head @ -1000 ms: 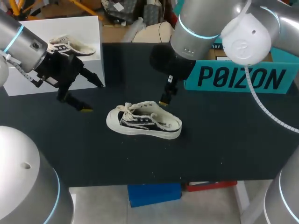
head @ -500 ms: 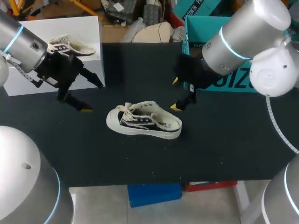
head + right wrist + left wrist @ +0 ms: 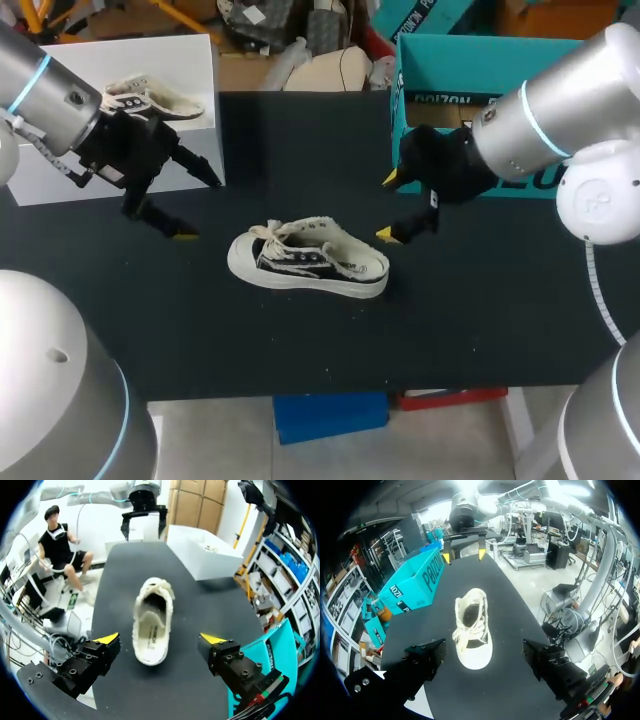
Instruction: Take the shoe out of the shoebox, open the shoe tongue, remove and reinsert the insole, then place the shoe into the shoebox
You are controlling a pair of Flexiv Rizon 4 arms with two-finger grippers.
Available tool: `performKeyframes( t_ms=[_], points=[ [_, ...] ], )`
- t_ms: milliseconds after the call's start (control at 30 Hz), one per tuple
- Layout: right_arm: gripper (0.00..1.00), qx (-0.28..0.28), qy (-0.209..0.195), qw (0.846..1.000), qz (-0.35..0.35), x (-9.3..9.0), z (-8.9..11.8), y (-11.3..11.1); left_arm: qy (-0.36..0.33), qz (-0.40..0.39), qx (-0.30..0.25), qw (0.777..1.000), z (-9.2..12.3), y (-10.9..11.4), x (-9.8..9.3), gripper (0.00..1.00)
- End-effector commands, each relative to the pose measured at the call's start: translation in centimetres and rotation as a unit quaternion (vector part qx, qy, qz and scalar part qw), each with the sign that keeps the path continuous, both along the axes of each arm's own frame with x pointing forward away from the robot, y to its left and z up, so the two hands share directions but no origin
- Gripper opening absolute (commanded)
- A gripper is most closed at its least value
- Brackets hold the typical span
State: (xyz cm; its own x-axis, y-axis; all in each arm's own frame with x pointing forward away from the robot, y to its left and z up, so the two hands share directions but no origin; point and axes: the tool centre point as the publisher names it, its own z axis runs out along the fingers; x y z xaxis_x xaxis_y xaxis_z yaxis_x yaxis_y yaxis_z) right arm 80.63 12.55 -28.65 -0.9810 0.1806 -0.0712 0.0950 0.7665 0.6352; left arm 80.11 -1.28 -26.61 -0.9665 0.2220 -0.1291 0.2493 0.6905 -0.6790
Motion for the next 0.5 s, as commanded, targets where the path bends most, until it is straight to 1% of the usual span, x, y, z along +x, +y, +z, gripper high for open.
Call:
performKeyframes(
  t_ms=[33, 100, 267, 333, 500],
  points=[
    [1.0, 0.048, -0.014, 0.999, -0.002, -0.1, -1.4, -0.3, -0.002, 0.0, 0.0, 1.0, -0.1, 0.0, 0.0, 1.0],
    [1.0, 0.067, -0.03, 0.997, 0.0, -0.2, -1.9, -0.2, -0.002, 0.0, 0.0, 1.0, -0.1, 0.0, 0.0, 1.0],
    [1.0, 0.093, -0.039, 0.995, 0.003, -0.4, -3.7, 0.1, -0.002, 0.0, 0.0, 1.0, -0.1, 0.0, 0.0, 1.0],
    [1.0, 0.112, -0.045, 0.993, 0.003, -0.4, -4.3, 0.2, -0.002, 0.0, 0.0, 1.0, -0.1, 0.0, 0.0, 1.0],
    [1.0, 0.123, -0.037, 0.992, 0.003, -0.3, -6.2, 0.6, -0.002, 0.0, 0.0, 1.0, -0.1, 0.0, 0.0, 1.0]
  ],
)
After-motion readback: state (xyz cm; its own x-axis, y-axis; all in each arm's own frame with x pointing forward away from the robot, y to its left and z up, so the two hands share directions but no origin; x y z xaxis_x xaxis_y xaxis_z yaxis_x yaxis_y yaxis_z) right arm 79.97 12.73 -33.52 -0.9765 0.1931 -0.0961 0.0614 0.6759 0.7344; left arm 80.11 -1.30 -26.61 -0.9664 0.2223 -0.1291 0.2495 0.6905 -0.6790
